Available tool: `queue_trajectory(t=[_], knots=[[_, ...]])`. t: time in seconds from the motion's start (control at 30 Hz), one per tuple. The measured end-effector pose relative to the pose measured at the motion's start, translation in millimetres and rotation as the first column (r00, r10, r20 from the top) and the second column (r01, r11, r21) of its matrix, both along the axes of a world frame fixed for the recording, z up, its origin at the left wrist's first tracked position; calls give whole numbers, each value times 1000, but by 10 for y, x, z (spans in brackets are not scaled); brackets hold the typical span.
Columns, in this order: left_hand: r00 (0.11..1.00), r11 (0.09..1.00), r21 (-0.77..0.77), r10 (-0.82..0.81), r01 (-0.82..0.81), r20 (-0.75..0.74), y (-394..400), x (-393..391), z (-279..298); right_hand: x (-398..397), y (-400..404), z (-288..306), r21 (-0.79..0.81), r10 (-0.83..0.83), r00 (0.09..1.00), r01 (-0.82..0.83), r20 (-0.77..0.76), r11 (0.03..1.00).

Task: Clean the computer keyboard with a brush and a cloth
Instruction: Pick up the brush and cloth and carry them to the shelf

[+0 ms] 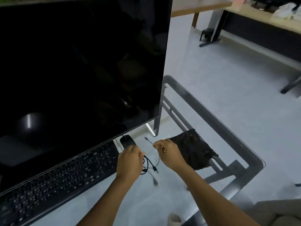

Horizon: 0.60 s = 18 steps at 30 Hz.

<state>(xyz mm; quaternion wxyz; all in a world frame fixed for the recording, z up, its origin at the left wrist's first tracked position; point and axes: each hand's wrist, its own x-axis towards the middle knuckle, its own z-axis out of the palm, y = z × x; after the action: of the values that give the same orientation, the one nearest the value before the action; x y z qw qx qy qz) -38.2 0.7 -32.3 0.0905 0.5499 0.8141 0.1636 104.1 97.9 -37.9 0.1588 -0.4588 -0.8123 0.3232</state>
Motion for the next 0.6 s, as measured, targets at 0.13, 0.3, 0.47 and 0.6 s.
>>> queue_trajectory(t=[0.13, 0.3, 0.47, 0.6], knots=[[990, 995, 15, -93, 95, -104, 228, 141, 81, 202, 267, 36, -3, -59, 998, 59, 14, 998], [985, 965, -245, -123, 91, -119, 554, 393, 126, 557, 622, 18, -13, -123, 990, 124, 64, 992], [999, 908, -417, 31, -36, -20, 740, 611, 15, 920, 922, 16, 79, -295, 935, 285, 196, 955], [986, 839, -533, 159, -108, 50, 830, 728, -45, 1081, 1011, -45, -2, -312, 848, 346, 428, 938]])
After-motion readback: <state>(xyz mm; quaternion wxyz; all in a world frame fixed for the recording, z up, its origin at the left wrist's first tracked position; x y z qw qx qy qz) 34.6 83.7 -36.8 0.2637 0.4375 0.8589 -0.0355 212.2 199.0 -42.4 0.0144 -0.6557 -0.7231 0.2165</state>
